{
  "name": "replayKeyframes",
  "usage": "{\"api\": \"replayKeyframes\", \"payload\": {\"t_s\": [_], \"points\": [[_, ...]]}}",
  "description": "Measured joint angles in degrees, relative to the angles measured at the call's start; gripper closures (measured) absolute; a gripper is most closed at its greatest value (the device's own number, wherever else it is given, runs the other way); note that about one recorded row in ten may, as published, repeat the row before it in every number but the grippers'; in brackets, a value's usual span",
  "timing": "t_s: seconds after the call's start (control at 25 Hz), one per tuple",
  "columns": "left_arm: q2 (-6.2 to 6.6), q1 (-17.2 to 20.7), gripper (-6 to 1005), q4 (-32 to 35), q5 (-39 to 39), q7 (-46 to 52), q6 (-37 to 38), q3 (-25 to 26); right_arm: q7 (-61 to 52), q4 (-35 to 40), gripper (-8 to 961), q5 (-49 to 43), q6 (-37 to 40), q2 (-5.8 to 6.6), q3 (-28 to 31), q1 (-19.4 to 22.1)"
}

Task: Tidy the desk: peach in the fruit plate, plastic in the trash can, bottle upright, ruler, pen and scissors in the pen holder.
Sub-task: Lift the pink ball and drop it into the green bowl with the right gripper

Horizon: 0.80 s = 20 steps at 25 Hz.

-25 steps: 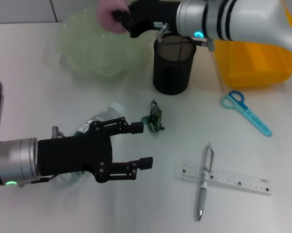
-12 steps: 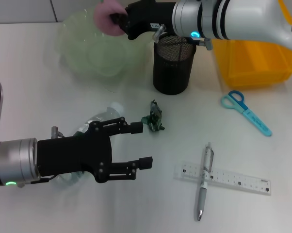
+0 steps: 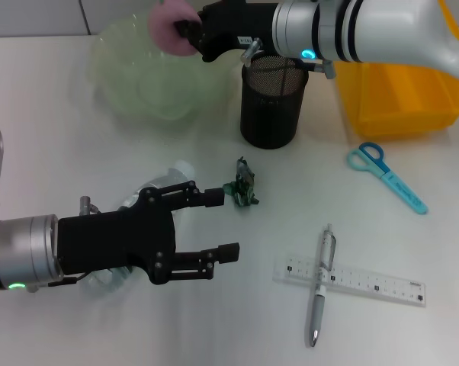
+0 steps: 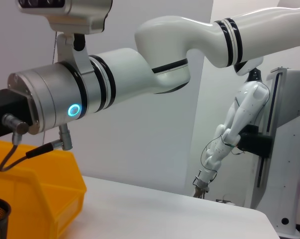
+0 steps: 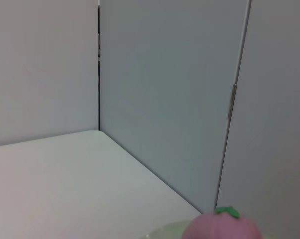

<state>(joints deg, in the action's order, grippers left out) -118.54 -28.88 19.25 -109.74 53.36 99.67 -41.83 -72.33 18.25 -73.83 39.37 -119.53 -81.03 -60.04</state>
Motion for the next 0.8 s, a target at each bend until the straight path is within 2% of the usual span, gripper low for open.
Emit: {"api": "replayKeyframes", "payload": {"t_s": [0.8], "points": [[0.07, 0.23, 203, -0.08, -0.04, -0.01, -0.01, 0.00, 0.00, 0.12, 918, 0.00, 0.00, -0.09, 0.00, 0.16]]}}
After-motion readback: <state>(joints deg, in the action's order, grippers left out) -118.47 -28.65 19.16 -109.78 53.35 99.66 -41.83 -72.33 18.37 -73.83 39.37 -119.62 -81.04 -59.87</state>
